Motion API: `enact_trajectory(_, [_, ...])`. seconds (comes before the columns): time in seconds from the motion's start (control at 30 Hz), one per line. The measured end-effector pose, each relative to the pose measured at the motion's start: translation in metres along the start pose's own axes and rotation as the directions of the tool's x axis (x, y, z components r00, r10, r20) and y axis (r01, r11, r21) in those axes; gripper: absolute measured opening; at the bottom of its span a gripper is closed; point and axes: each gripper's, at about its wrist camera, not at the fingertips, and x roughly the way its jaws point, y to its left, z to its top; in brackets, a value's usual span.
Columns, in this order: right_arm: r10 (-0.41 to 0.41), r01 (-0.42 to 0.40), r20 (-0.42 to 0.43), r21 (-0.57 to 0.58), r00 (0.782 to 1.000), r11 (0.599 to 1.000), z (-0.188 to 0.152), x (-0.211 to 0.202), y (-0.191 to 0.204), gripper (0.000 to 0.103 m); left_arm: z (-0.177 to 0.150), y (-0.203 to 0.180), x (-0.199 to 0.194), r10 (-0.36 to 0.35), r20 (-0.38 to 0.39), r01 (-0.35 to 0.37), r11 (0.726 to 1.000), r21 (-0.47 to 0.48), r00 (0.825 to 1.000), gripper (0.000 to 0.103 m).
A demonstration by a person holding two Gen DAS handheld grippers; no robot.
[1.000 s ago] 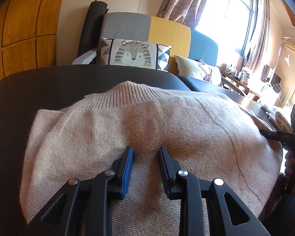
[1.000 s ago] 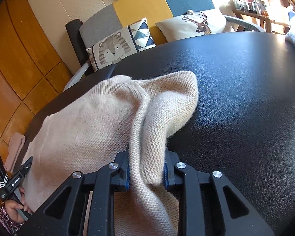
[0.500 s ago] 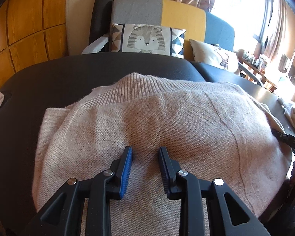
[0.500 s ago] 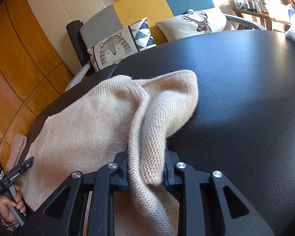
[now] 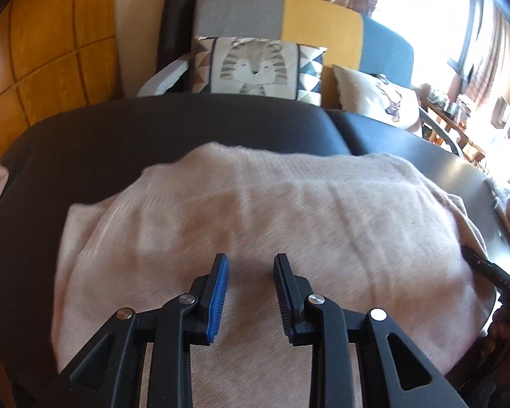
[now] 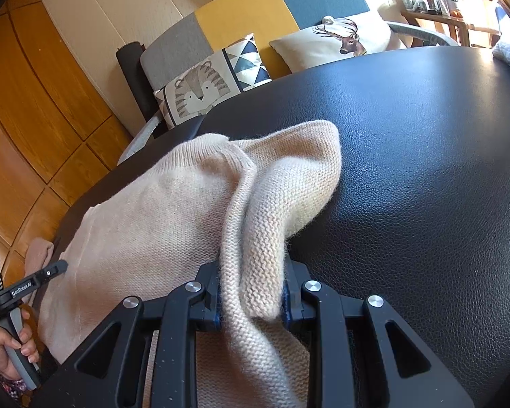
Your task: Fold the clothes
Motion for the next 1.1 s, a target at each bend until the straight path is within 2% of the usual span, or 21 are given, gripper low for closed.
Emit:
enact_trajectory(0.07, [0.003, -0.003, 0.001, 0.003, 1.000, 1.000, 0.000, 0.000, 0.000, 0.025, 0.007, -0.015, 0.007, 0.010, 0.001, -0.010, 0.999, 0.043, 1.000, 0.027])
enact_trajectory(0.2, [0.009, -0.009, 0.004, 0.008, 1.000, 1.000, -0.001, 0.000, -0.001, 0.025, 0.013, -0.025, 0.023, 0.071, 0.027, -0.073, 0.994, 0.084, 0.997, 0.027])
enact_trajectory(0.3, [0.013, -0.013, 0.007, 0.010, 1.000, 1.000, -0.002, 0.000, -0.001, 0.025, 0.013, -0.022, 0.028, 0.070, 0.052, -0.075, 0.992, 0.097, 0.996, 0.030])
enact_trajectory(0.4, [0.014, -0.014, 0.009, 0.010, 1.000, 1.000, -0.002, 0.000, -0.002, 0.025, 0.012, -0.010, 0.027, 0.038, 0.063, -0.044, 0.994, 0.100, 0.997, 0.030])
enact_trajectory(0.53, [0.012, -0.012, 0.009, 0.008, 1.000, 1.000, -0.001, 0.000, -0.002, 0.025, 0.010, 0.024, 0.024, 0.067, 0.061, -0.067, 0.998, 0.007, 0.996, 0.030])
enact_trajectory(0.67, [0.014, -0.014, 0.008, 0.008, 1.000, 1.000, -0.001, 0.000, -0.003, 0.025, 0.004, 0.071, 0.022, 0.130, 0.027, -0.126, 0.985, -0.120, 0.991, 0.030])
enact_trajectory(0.8, [0.015, -0.015, 0.008, 0.007, 1.000, 1.000, 0.000, 0.001, -0.004, 0.025, -0.009, 0.108, 0.017, 0.114, 0.051, -0.103, 0.979, -0.177, 0.992, 0.030])
enact_trajectory(0.9, [0.027, -0.027, 0.003, 0.021, 1.000, 0.999, 0.002, 0.001, -0.007, 0.025, -0.010, 0.101, 0.007, 0.166, 0.042, -0.156, 0.970, -0.185, 0.985, 0.030])
enact_trajectory(0.93, [0.028, -0.028, -0.002, 0.028, 1.000, 0.999, 0.003, 0.002, -0.008, 0.025, -0.010, 0.093, 0.003, 0.161, 0.043, -0.150, 0.970, -0.189, 0.986, 0.030])
enact_trajectory(1.0, [0.023, -0.022, -0.015, 0.041, 1.000, 0.999, 0.006, 0.002, -0.008, 0.025, -0.010, 0.075, -0.003, 0.110, 0.054, -0.098, 0.979, -0.180, 0.992, 0.030])
enact_trajectory(1.1, [0.013, -0.009, -0.046, 0.084, 0.999, 0.996, 0.014, 0.002, -0.006, 0.024, -0.005, 0.033, -0.008, 0.038, 0.071, -0.032, 0.995, -0.091, 0.997, 0.030])
